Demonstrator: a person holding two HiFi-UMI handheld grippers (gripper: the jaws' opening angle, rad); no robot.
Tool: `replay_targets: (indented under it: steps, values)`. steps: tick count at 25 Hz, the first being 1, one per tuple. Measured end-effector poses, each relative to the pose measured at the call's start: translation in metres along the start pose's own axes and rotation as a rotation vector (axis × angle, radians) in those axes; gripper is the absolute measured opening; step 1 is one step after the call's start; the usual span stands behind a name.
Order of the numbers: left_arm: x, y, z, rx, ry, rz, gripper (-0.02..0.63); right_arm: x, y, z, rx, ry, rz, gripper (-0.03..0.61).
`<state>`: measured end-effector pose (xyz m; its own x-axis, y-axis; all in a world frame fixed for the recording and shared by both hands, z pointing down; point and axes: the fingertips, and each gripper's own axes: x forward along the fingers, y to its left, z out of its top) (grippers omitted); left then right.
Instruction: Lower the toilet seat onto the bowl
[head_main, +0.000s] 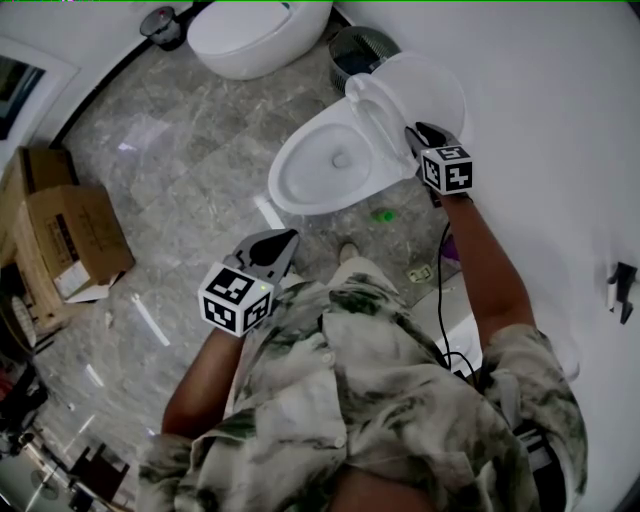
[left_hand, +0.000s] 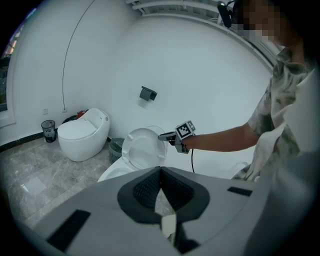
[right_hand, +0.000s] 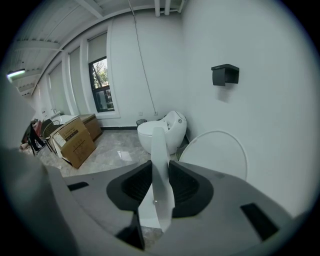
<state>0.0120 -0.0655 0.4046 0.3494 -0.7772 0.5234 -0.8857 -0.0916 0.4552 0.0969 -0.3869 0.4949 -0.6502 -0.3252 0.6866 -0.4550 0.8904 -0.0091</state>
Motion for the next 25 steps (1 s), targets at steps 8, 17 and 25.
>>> replay_targets:
  steps: [8,17,25]
  values:
    - [-0.012,0.012,-0.005,0.006,0.014,-0.028,0.023,0.002,0.032,-0.003,-0.037,0.016,0.001,0.126]
    - [-0.025,0.031,-0.009,0.023,0.037,-0.055,0.023,0.007,0.056,-0.007,-0.054,0.024,-0.028,0.127]
    - [-0.035,0.043,-0.018,0.033,0.062,-0.084,0.022,0.012,0.078,-0.012,-0.086,0.038,-0.043,0.127]
